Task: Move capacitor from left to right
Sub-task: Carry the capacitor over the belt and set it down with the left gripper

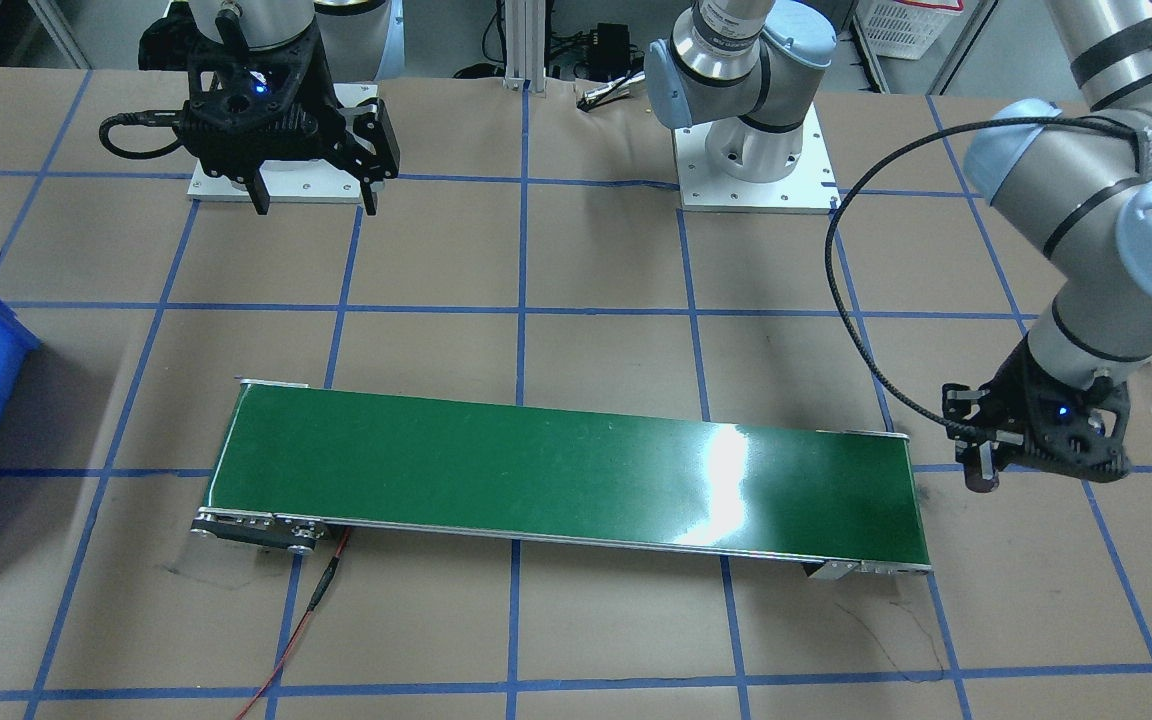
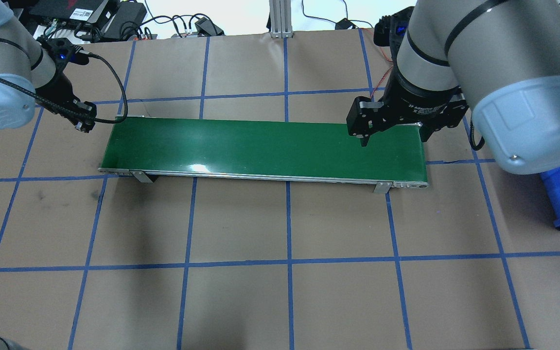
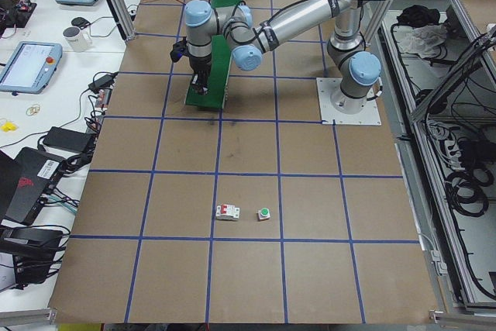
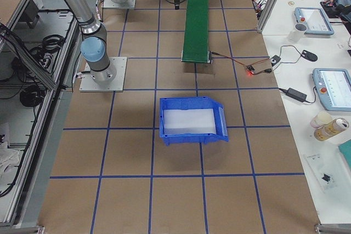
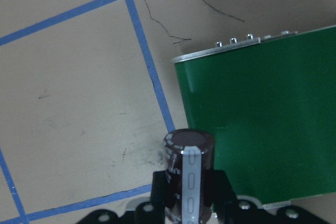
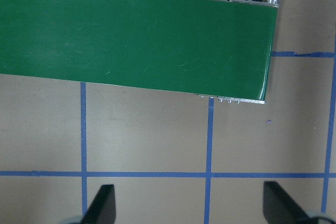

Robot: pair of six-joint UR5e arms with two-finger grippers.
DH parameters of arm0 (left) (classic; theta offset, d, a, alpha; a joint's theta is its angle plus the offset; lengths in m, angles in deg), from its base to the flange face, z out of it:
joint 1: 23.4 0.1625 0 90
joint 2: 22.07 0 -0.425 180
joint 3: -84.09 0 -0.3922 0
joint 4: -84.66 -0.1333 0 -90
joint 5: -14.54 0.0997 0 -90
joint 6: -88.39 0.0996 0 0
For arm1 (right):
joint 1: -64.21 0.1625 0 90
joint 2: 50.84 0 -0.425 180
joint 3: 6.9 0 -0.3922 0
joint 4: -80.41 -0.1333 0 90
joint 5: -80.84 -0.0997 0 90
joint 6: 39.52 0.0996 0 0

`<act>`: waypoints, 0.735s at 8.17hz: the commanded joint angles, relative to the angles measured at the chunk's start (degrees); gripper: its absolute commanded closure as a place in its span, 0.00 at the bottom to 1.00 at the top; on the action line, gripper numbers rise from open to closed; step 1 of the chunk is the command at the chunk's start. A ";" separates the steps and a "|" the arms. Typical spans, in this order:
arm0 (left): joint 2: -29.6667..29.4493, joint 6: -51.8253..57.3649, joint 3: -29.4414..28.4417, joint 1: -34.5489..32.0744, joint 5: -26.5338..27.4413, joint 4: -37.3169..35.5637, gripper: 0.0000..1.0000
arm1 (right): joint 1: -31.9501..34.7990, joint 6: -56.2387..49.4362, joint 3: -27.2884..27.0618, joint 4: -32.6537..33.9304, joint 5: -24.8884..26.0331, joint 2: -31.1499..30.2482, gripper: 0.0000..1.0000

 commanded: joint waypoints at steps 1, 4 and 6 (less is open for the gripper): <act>-3.03 -4.75 0.04 -0.48 -1.07 -0.13 1.00 | 0.00 -0.01 0.00 -0.10 0.00 0.00 0.00; -5.67 -6.97 -0.14 -1.18 -7.76 -0.30 1.00 | 0.00 -0.10 0.00 -0.10 0.09 0.00 0.00; -6.20 -7.33 -0.14 -1.72 -7.84 -0.30 1.00 | 0.00 -0.01 0.00 -0.19 0.09 0.00 0.00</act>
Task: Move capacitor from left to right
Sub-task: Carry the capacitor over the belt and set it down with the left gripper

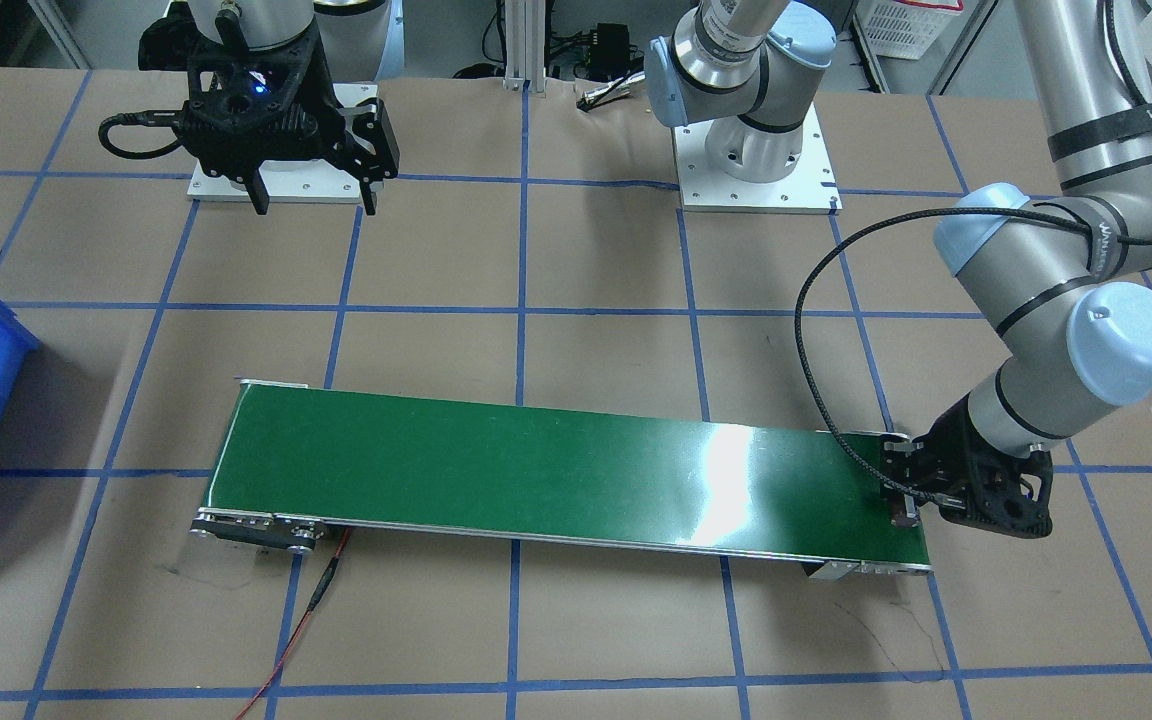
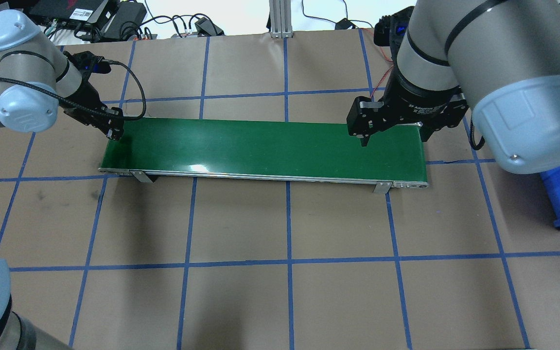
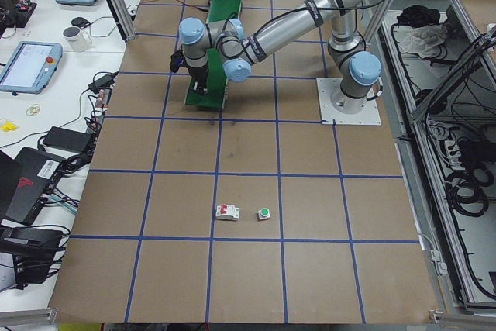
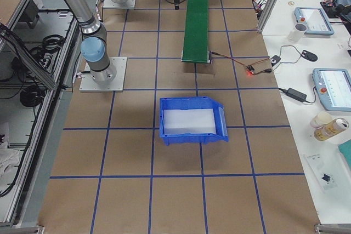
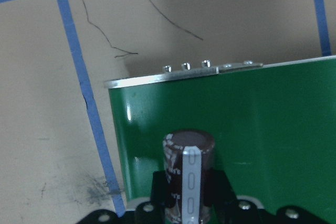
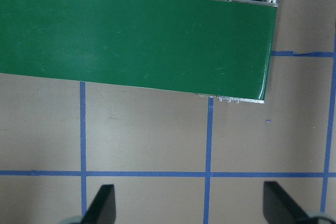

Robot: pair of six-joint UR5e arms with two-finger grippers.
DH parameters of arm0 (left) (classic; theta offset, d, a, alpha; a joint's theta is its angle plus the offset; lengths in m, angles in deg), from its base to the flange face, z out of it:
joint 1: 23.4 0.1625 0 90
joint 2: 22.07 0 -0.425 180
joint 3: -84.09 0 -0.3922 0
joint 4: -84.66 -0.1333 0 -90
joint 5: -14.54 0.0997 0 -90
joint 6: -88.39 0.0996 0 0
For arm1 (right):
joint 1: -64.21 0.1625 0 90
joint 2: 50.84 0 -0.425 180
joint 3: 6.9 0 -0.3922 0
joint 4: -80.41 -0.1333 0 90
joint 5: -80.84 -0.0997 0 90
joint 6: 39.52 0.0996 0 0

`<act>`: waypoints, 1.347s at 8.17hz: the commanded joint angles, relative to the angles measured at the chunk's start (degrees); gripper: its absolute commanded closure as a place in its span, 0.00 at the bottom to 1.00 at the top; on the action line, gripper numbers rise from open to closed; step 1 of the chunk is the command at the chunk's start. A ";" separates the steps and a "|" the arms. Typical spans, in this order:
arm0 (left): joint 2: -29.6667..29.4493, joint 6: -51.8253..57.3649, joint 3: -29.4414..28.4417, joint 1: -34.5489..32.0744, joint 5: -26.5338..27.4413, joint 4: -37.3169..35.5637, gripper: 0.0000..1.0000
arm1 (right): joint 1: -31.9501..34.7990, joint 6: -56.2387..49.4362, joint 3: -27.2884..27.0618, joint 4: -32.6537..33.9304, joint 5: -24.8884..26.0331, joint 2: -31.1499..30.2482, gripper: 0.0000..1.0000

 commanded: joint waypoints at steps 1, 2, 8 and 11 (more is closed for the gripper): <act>-0.72 -1.79 -0.13 -0.44 -0.37 -0.02 1.00 | 0.00 0.04 -0.03 0.03 0.01 0.00 0.00; -0.64 -5.89 -0.13 -0.70 0.15 0.24 0.33 | 0.00 -0.04 -0.03 0.21 0.01 0.00 0.00; 16.47 -14.20 -0.22 -12.21 9.04 5.75 0.00 | 0.09 -0.66 0.50 10.67 0.09 10.44 0.00; 19.14 -13.33 0.04 -13.09 9.21 11.14 0.00 | -0.09 -0.66 0.41 17.78 -0.25 17.12 0.00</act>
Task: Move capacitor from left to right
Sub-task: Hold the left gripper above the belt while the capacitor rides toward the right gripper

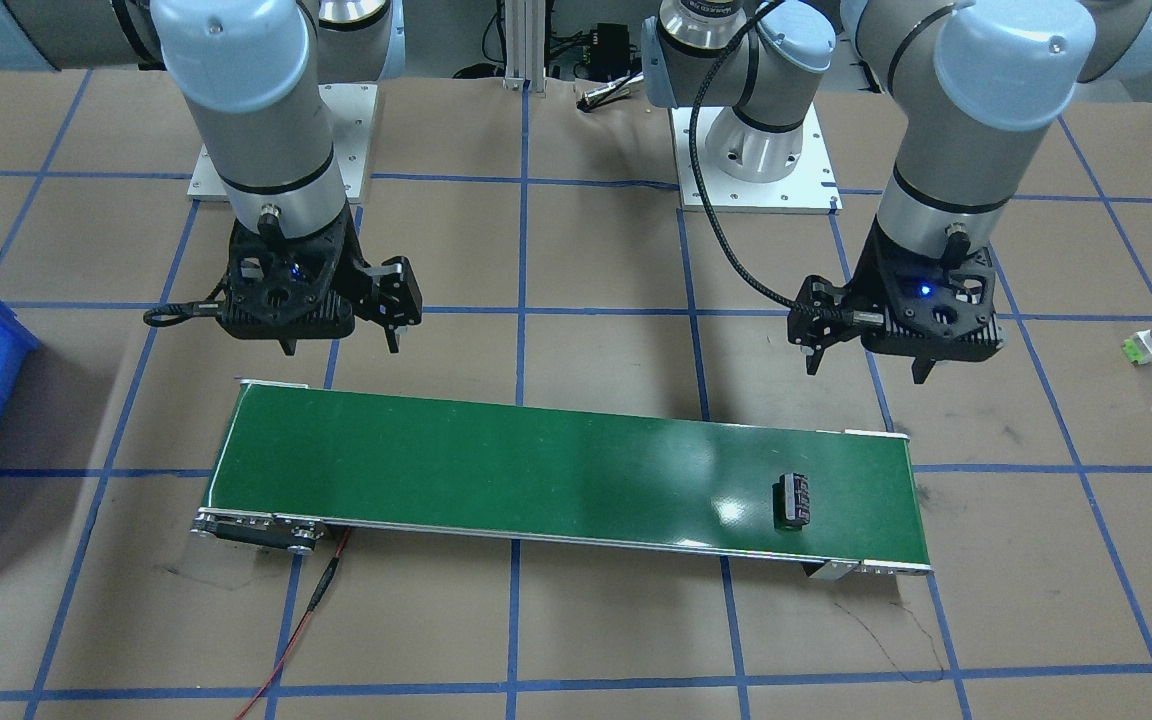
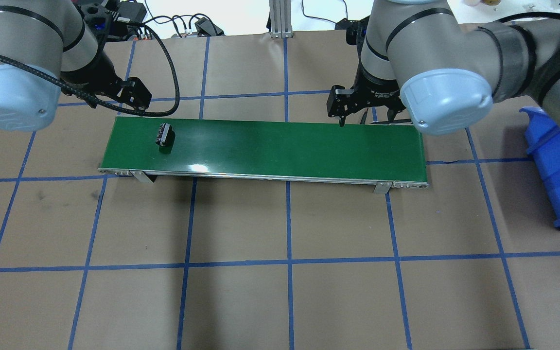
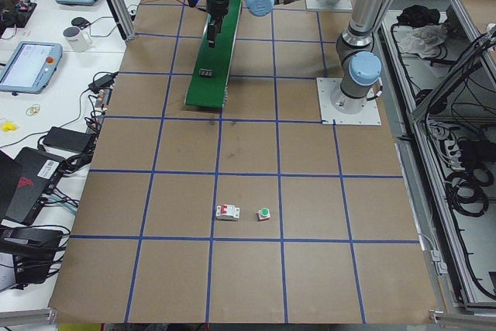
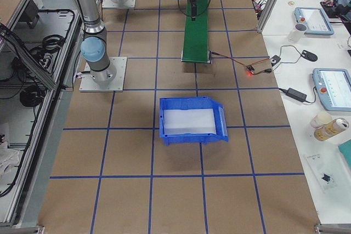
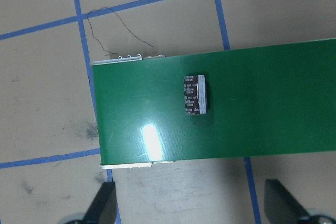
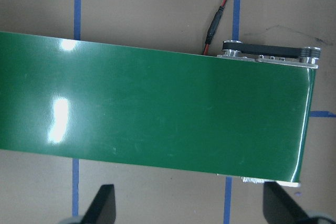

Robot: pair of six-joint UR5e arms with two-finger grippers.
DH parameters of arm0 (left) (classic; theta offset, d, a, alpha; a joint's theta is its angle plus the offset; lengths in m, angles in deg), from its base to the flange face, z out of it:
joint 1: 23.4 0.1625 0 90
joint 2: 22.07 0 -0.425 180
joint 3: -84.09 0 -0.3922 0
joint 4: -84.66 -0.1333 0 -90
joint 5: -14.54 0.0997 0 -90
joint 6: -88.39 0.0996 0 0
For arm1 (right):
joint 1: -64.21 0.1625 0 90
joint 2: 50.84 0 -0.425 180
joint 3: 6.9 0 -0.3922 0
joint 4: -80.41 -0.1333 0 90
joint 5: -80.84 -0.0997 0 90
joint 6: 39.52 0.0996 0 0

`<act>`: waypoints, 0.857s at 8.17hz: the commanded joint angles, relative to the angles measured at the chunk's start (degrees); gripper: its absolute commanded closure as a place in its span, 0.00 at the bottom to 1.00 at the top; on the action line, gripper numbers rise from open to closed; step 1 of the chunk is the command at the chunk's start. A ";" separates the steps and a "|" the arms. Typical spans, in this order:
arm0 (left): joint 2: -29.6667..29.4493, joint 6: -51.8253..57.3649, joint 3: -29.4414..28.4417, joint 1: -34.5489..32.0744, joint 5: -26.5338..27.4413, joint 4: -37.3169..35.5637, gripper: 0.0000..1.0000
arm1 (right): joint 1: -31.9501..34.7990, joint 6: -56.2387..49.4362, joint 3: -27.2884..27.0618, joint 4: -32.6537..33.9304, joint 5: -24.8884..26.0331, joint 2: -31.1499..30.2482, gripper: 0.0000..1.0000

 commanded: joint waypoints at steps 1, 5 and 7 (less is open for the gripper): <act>1.71 0.79 0.28 -0.53 1.78 4.15 0.00 | -1.76 -0.12 -0.10 3.98 -1.12 5.30 0.00; 1.44 -2.70 0.02 -0.62 -0.75 10.05 0.00 | -9.69 -8.14 -4.04 5.90 -7.27 5.48 0.00; 1.79 -5.46 0.37 -0.62 -0.84 10.06 0.00 | -9.69 -8.82 -4.23 6.71 -8.86 6.53 0.00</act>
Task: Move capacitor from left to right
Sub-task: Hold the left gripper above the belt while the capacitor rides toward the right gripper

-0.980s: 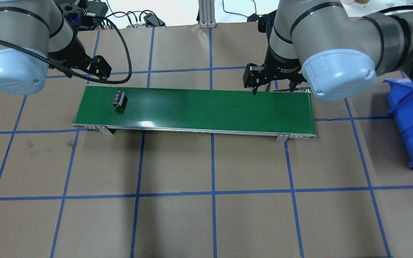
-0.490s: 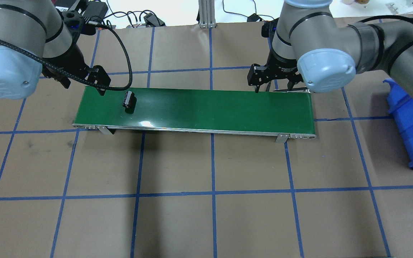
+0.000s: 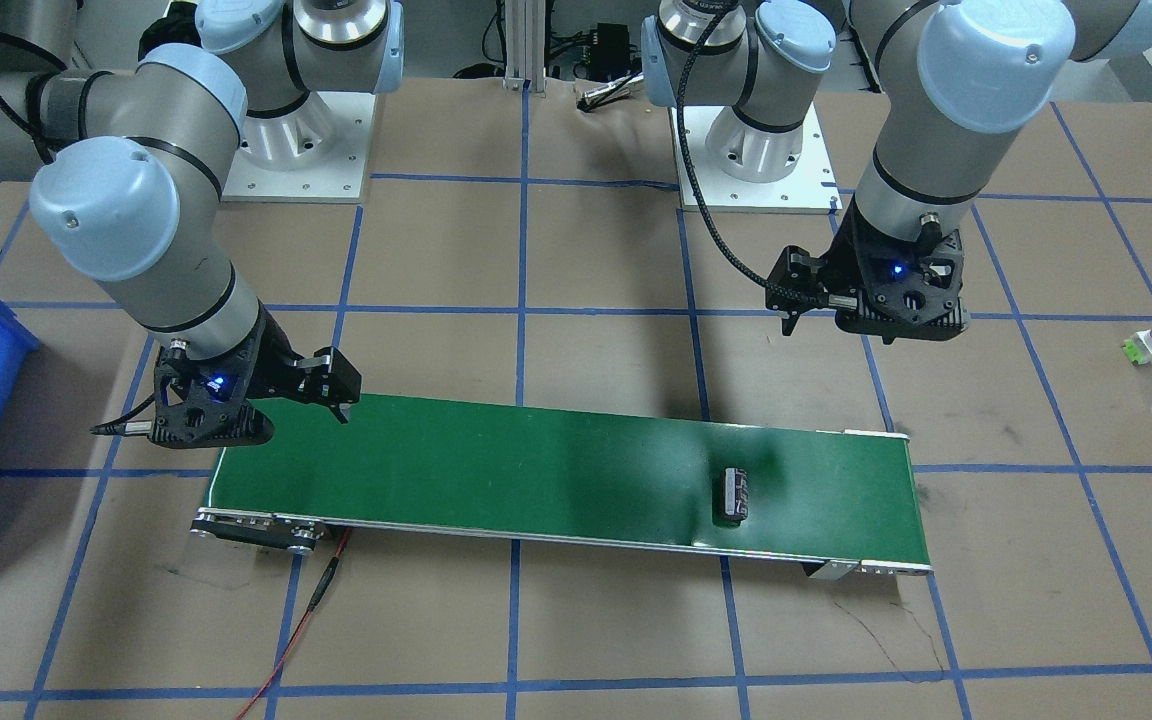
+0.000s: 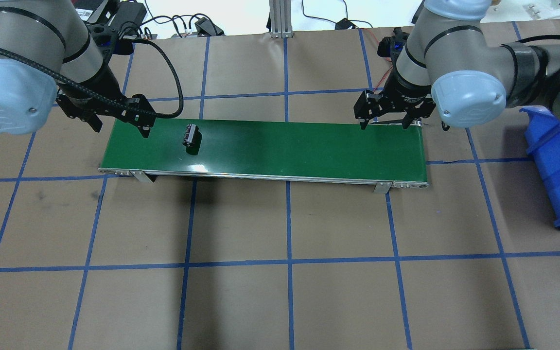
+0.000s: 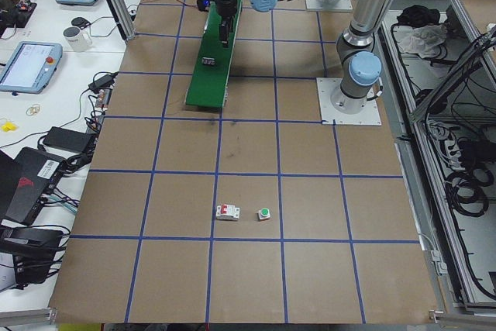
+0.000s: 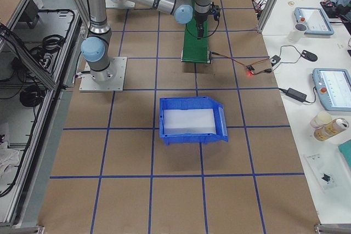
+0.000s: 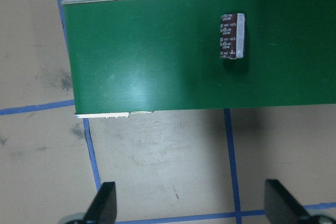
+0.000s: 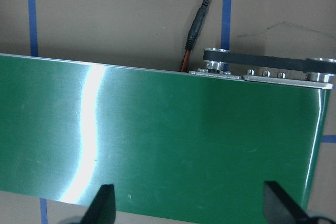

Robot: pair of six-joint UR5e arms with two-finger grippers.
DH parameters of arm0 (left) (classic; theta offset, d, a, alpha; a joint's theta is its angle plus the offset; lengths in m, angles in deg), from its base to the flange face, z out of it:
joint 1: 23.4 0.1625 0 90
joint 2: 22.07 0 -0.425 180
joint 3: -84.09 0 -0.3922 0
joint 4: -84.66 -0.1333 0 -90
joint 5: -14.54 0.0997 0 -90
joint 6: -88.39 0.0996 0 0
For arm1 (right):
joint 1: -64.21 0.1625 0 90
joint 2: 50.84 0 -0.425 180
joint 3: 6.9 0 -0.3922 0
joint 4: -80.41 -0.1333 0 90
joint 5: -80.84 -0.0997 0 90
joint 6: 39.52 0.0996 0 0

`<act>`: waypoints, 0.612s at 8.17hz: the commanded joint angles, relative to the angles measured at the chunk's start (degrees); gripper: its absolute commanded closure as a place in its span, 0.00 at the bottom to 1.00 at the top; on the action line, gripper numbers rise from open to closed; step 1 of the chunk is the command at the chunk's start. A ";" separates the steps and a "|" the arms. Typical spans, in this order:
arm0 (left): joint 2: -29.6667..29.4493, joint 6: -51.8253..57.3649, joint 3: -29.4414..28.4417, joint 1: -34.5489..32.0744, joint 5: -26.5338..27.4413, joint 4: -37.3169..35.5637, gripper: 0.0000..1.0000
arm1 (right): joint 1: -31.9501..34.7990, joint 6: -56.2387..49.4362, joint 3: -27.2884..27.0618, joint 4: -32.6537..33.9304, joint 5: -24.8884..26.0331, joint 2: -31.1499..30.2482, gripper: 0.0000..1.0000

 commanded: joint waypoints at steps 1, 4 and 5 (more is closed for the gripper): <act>0.36 -1.82 0.16 0.00 -0.12 0.20 0.00 | -0.22 -0.35 -0.76 0.92 -1.32 1.35 0.00; 0.54 -2.96 0.16 0.00 -0.29 -0.15 0.00 | -0.31 -0.35 -1.55 2.05 -2.02 2.14 0.00; 0.45 -2.87 0.16 -0.17 0.32 0.54 0.00 | -0.31 -0.35 -1.55 2.67 -2.02 2.32 0.00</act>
